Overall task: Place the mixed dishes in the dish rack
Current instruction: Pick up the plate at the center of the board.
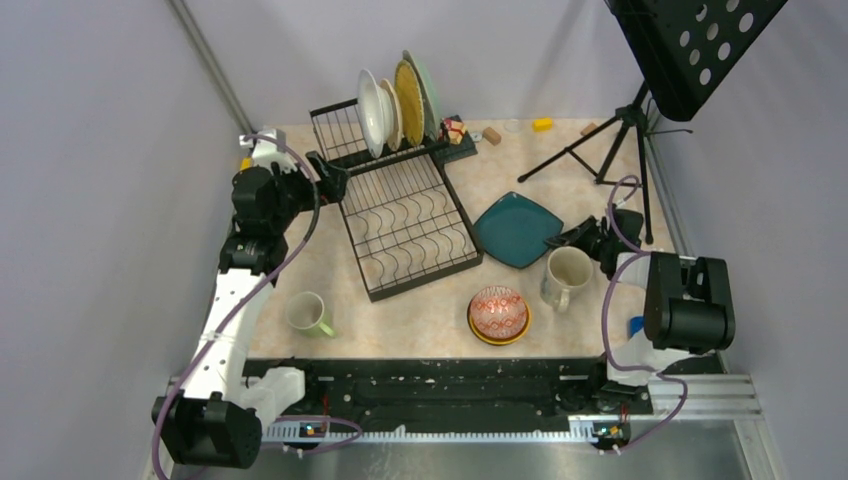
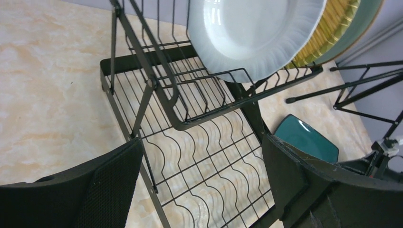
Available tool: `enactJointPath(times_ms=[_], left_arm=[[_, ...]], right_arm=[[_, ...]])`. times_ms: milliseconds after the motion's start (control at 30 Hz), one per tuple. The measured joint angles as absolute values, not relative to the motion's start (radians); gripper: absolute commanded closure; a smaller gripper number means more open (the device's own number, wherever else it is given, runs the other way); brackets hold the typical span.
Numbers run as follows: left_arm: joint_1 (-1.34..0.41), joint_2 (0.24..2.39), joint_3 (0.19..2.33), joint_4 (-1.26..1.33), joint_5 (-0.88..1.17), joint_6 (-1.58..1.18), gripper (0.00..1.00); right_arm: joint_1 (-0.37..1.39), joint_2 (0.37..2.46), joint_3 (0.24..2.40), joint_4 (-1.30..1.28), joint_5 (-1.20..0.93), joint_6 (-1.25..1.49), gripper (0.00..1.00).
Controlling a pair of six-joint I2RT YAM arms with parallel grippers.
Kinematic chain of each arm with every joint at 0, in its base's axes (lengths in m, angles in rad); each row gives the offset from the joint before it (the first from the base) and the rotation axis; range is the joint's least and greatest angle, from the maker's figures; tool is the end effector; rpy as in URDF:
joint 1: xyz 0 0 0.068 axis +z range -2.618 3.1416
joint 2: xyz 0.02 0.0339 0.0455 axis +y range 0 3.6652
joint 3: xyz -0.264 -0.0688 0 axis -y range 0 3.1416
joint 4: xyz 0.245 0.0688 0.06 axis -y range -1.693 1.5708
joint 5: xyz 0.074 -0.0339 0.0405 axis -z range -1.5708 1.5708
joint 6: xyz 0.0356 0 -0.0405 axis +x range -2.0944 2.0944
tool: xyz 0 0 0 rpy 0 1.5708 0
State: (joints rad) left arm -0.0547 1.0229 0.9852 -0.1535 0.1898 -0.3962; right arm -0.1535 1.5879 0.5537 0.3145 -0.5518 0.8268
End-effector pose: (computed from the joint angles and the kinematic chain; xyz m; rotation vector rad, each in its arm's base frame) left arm 0.2358 -0.0196 0.3689 -0.1647 1.7772 -0.4932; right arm 0.2793 -0.0243 0.1288 0.8347 2.2007 0.9734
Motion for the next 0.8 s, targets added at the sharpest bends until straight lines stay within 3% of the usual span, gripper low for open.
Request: enactJointPath(times_ms=[367, 800], left_arm=[[-0.09, 1.002, 0.985, -0.041, 0.463, -0.319, 0.02], [-0.408, 1.204, 1.102, -0.081, 0.545, -0.158, 0.03]], right_arm=[[-0.152, 1.485, 0.607, 0.184, -0.505, 0.777, 1.0], [-0.152, 1.405, 0.611, 0.161, -0.473, 0.788, 1.0]])
